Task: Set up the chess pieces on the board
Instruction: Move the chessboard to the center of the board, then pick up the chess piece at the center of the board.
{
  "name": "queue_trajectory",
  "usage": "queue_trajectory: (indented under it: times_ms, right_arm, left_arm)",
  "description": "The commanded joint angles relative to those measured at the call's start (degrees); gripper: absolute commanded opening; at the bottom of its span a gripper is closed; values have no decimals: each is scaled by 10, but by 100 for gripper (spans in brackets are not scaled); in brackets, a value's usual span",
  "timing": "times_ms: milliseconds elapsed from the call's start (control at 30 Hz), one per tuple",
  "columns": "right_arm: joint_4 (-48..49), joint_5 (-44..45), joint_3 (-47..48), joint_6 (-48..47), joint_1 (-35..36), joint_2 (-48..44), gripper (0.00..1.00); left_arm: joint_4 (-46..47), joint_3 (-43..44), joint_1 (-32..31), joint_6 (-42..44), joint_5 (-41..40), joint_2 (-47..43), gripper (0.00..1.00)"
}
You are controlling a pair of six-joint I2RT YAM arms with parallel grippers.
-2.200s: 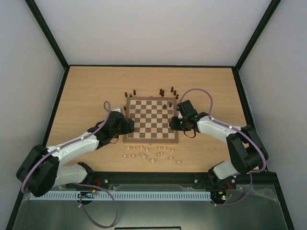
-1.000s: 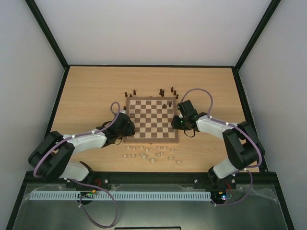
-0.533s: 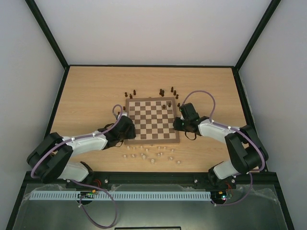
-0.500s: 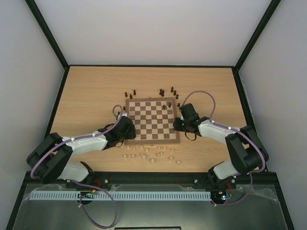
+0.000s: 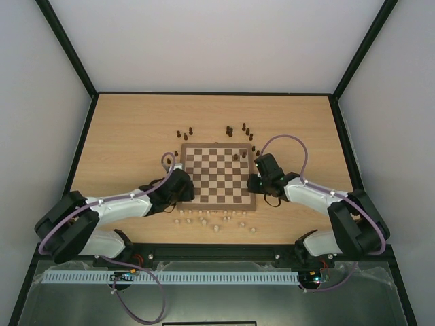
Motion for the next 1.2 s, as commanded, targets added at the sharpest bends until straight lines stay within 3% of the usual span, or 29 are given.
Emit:
queue_trajectory:
  times_ms: [0, 367, 600, 933, 1167]
  right_arm:
    - [-57, -12, -5, 3, 15, -4, 33]
    - [-143, 57, 130, -32, 7, -8, 46]
    - [-178, 77, 232, -68, -67, 41, 50]
    - [-161, 106, 343, -70, -106, 237, 47]
    - [-158, 126, 374, -66, -114, 300, 43]
  left_arm:
    - [15, 5, -12, -8, 5, -21, 70]
    - [-51, 90, 3, 32, -41, -53, 83]
    - [-50, 133, 54, 65, -25, -54, 98]
    - [-43, 144, 91, 83, 17, -26, 99]
    - [-39, 139, 99, 98, 35, -15, 99]
